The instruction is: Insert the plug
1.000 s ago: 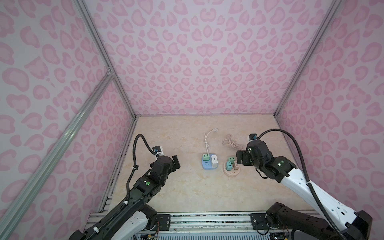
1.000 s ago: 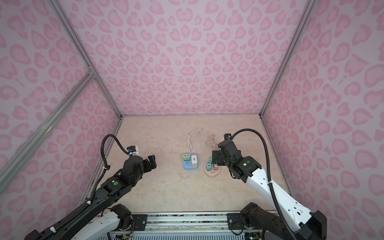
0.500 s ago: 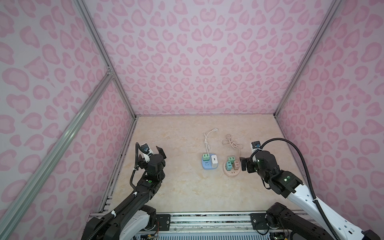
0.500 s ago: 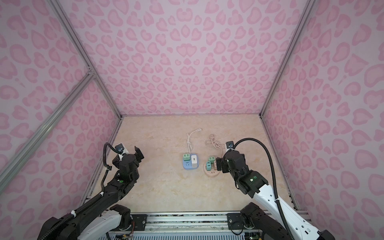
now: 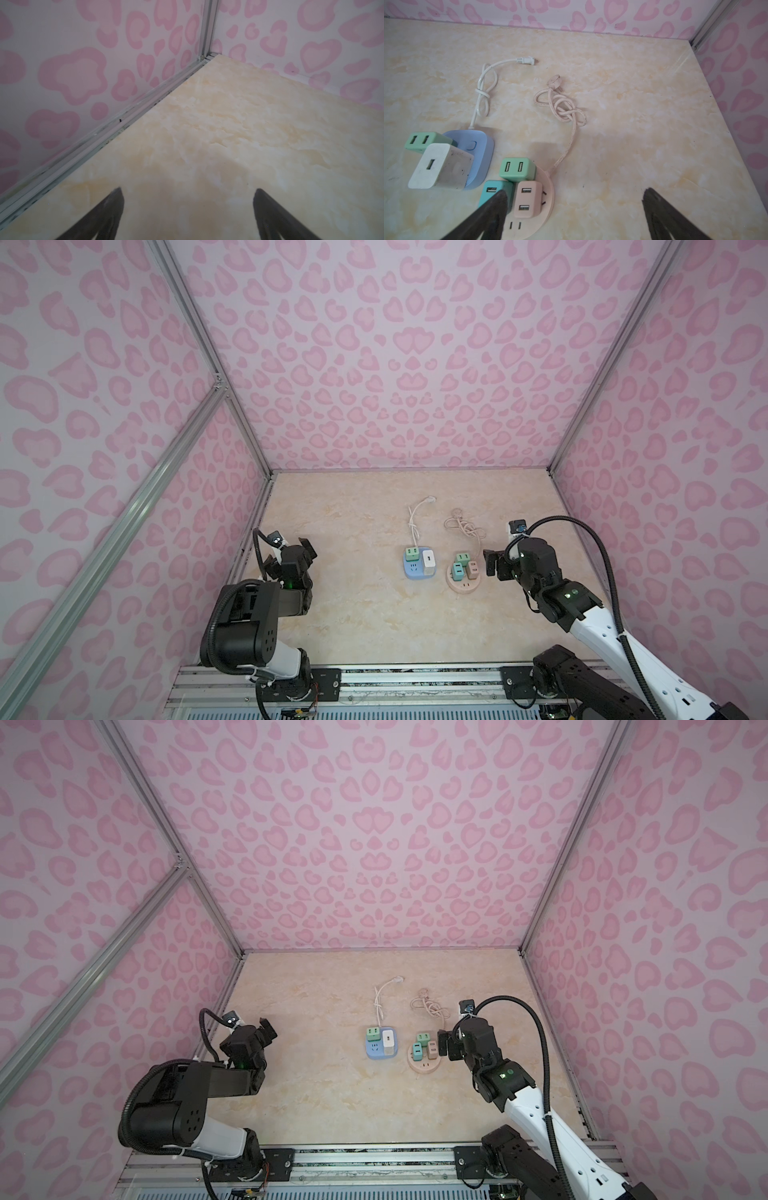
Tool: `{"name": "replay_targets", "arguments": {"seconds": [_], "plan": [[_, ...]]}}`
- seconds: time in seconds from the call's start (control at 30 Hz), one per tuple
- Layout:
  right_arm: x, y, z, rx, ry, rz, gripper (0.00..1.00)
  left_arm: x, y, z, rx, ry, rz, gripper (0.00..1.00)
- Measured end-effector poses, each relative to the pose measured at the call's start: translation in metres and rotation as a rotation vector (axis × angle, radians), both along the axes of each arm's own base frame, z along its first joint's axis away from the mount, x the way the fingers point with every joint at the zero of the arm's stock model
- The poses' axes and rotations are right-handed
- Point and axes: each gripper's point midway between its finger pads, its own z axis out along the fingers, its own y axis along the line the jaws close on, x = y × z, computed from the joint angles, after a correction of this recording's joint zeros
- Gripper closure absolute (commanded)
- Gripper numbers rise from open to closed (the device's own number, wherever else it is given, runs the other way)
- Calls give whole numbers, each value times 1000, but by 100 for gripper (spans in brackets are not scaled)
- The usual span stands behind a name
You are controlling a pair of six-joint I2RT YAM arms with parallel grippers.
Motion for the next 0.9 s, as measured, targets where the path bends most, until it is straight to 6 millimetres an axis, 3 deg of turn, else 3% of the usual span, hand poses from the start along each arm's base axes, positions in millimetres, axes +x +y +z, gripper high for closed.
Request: {"name": "replay_targets", "arguments": {"seconds": [0.2, 0.37, 0.47, 0.57, 0.63, 0.7, 0.73, 0.83, 0.9], "plan": [[24, -65, -25, -79, -18, -202, 1, 30, -16, 22, 3, -48, -79, 2], [41, -107, -71, -104, 6, -329, 0, 30, -20, 17, 16, -20, -99, 1], [49, -115, -103, -134, 30, -348, 0, 29, -20, 16, 19, -15, -100, 2], [67, -117, -98, -110, -73, -354, 1, 29, -21, 16, 21, -12, -103, 2], [72, -108, -118, -114, -102, -312, 0, 29, -21, 15, 21, -9, -103, 2], [68, -82, -138, -149, -73, -204, 0, 29, -21, 15, 21, -7, -103, 2], [71, -73, -134, -158, -80, -169, 1, 29, -21, 15, 21, -6, -103, 1], [111, -75, -82, -134, -240, -201, 2, 28, -21, 14, 21, -1, -103, 2], [113, -79, -76, -138, -259, -221, 1, 28, -21, 14, 21, -1, -103, 2]]}}
